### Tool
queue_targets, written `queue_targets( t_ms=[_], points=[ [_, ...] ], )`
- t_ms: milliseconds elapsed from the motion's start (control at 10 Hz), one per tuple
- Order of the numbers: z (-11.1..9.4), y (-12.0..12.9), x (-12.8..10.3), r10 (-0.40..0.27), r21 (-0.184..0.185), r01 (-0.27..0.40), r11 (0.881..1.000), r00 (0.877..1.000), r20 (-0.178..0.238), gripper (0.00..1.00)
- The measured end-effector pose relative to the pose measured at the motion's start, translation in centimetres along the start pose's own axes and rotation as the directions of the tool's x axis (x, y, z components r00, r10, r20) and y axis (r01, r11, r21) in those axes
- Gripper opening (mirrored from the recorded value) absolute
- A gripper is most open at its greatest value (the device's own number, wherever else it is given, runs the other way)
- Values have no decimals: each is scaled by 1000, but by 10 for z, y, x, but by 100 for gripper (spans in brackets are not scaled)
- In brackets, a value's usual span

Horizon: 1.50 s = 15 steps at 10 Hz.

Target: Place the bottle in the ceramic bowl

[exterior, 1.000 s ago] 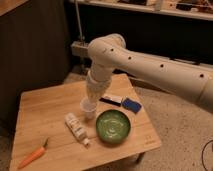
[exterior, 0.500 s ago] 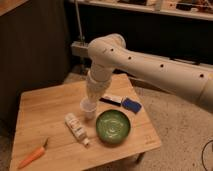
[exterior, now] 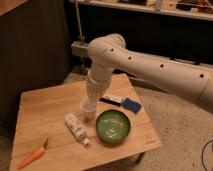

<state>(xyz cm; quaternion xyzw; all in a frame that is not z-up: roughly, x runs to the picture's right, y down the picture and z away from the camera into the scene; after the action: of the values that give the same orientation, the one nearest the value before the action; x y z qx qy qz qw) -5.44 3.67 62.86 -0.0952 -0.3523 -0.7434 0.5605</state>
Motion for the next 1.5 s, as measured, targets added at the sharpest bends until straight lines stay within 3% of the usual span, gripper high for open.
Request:
queue_targets(
  t_ms=[800, 1100, 1400, 1500],
  points=[
    [0, 0, 0, 0, -1, 0, 1000, 1000, 0, 19],
    [11, -6, 11, -60, 13, 61, 998, 996, -68, 19],
    [23, -18, 25, -158, 33, 166, 986, 970, -184, 19],
    [25, -19, 26, -163, 40, 173, 984, 970, -180, 18]
  ],
)
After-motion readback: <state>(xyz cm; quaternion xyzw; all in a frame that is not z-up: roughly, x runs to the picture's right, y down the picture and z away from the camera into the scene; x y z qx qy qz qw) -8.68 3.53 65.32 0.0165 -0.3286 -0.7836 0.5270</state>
